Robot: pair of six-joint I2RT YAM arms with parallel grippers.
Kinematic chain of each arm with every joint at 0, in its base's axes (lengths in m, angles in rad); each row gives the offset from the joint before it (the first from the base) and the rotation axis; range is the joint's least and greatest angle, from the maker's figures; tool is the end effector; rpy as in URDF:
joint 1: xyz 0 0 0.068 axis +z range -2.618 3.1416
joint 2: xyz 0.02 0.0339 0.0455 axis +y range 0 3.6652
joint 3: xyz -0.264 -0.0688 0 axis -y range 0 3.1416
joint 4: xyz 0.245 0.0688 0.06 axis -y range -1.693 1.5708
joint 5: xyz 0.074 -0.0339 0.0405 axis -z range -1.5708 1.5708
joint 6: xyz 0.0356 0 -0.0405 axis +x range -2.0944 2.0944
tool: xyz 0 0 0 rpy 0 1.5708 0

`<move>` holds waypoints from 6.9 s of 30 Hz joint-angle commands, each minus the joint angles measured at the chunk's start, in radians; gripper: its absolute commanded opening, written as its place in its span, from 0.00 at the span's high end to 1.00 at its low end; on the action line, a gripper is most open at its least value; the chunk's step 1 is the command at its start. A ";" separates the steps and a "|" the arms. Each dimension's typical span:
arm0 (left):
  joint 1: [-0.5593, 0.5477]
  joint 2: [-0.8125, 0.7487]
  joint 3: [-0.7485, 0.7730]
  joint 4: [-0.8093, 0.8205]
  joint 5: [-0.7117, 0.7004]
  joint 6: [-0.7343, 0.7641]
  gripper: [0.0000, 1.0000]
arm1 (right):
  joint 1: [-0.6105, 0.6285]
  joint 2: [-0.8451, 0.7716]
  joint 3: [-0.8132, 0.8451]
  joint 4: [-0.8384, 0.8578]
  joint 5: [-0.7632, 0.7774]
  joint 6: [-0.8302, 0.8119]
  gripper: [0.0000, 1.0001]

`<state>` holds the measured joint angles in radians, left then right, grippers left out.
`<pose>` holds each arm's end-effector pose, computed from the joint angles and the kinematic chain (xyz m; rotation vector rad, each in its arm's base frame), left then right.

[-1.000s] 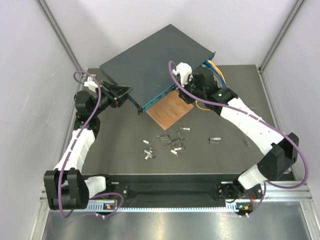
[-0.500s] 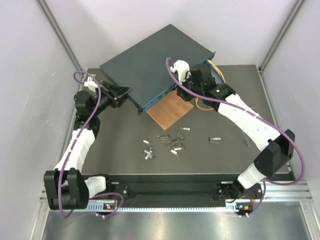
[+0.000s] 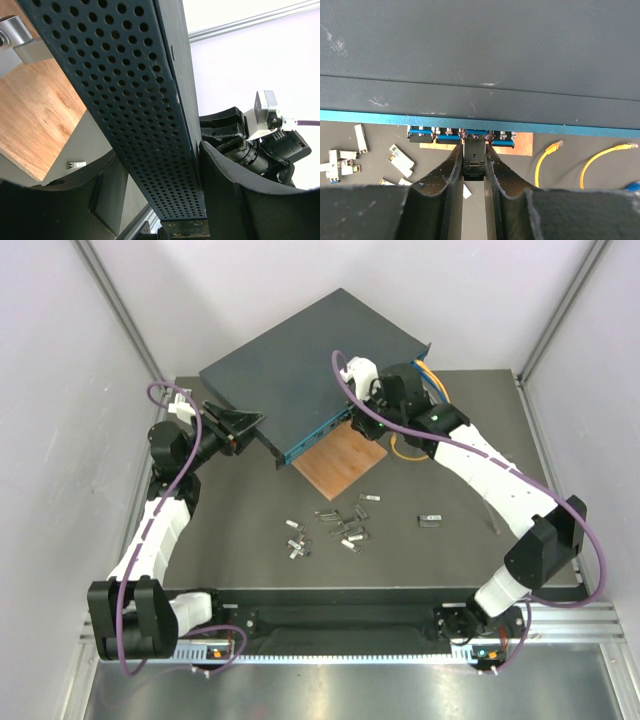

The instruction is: Insert the plug into the switch port

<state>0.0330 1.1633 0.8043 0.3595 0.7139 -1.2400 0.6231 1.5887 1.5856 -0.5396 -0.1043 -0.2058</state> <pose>0.2674 -0.0145 0.3260 -0.4919 1.7148 -1.4622 0.2931 0.2152 0.3802 -0.9152 1.9244 0.3579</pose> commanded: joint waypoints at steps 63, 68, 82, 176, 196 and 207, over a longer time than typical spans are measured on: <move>-0.005 -0.002 0.012 0.022 0.009 0.076 0.64 | -0.089 -0.044 -0.036 0.311 -0.158 0.282 0.78; -0.010 -0.008 -0.002 0.022 0.007 0.076 0.70 | -0.089 -0.021 -0.021 0.349 -0.155 0.344 0.80; -0.015 0.003 0.015 0.004 0.009 0.099 0.76 | -0.088 0.010 0.028 0.360 -0.170 0.398 0.81; 0.361 -0.007 0.465 0.047 0.130 -0.009 0.06 | -0.097 -0.347 -0.464 -0.079 -0.256 -0.259 1.00; -0.767 0.328 0.978 -0.791 -0.545 1.281 0.14 | -0.444 -0.550 -0.449 0.697 -0.542 0.802 1.00; -0.975 0.461 1.038 -0.737 -0.735 1.245 0.19 | -0.398 -0.610 -0.535 0.843 -0.391 0.942 1.00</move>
<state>-0.9352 1.6409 1.7874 -0.4416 0.0620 0.0128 0.2024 1.0134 1.0557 0.1982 -0.5438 0.6796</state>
